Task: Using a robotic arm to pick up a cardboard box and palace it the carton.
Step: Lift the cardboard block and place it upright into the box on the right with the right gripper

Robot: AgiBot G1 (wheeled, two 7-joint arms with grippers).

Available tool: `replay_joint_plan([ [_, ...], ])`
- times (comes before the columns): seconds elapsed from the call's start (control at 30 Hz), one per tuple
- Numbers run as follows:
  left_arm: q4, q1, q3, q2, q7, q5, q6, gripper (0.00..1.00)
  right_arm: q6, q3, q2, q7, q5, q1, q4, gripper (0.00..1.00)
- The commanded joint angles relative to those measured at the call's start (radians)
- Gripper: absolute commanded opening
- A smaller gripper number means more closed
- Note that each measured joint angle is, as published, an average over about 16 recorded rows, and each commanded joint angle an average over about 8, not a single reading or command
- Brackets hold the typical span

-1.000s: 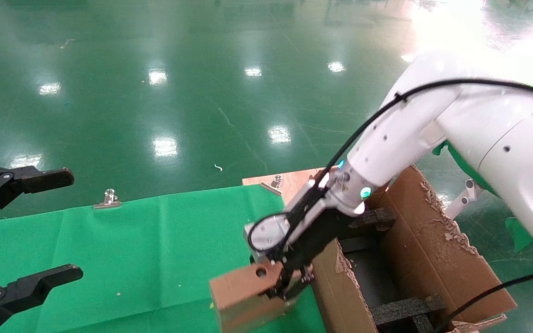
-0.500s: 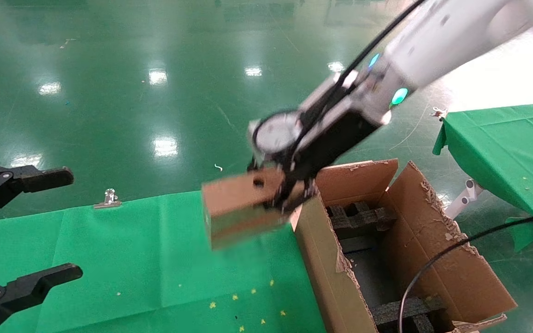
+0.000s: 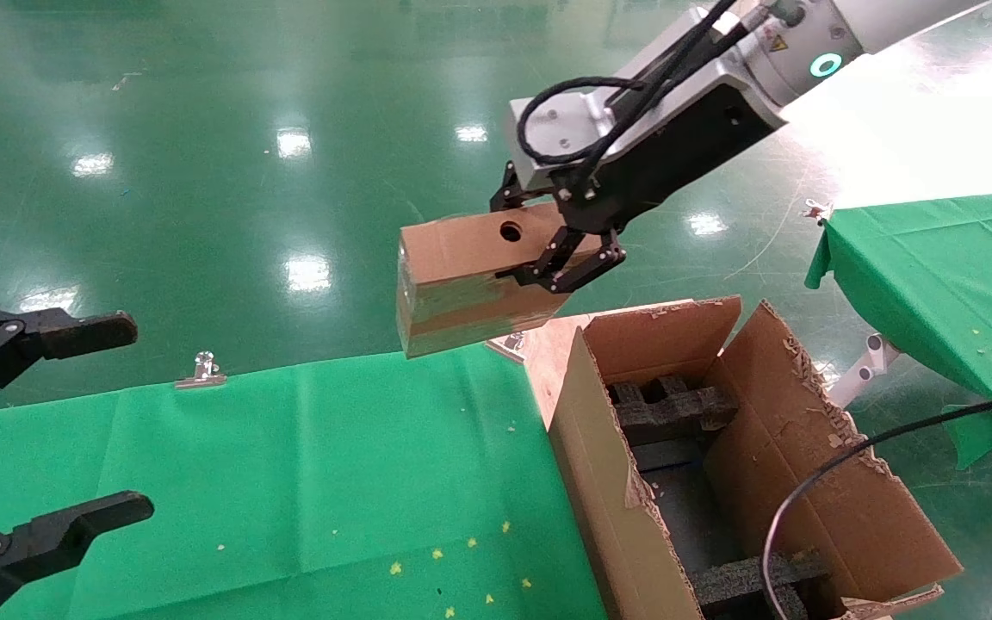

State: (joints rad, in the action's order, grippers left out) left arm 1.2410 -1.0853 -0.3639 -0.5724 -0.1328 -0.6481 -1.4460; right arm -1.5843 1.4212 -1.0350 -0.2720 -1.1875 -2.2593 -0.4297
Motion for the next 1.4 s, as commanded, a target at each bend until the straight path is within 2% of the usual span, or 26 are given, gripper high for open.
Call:
replay_joint_plan([
  [0.03, 0.0, 0.0, 0.0, 0.0, 0.0, 0.0, 0.0, 1.0, -0.001, 0.008, 0.006, -0.012, 0.01, -0.001, 0.018, 0.0],
  [0.43, 0.0, 0.0, 0.0, 0.0, 0.0, 0.0, 0.0, 1.0, -0.007, 0.114, 0.145, -0.031, -0.044, -0.098, 0.101, 0.0],
  [0.87, 0.0, 0.0, 0.0, 0.0, 0.0, 0.0, 0.0, 1.0, -0.003, 0.226, 0.29, 0.005, -0.059, -0.106, 0.134, 0.0],
  [1.07, 0.0, 0.0, 0.0, 0.0, 0.0, 0.0, 0.0, 1.0, 0.012, 0.232, 0.353, 0.112, -0.015, -0.071, 0.191, 0.0],
  [1.4, 0.0, 0.0, 0.0, 0.0, 0.0, 0.0, 0.0, 1.0, 0.047, 0.196, 0.46, 0.315, 0.083, 0.041, 0.256, 0.0],
])
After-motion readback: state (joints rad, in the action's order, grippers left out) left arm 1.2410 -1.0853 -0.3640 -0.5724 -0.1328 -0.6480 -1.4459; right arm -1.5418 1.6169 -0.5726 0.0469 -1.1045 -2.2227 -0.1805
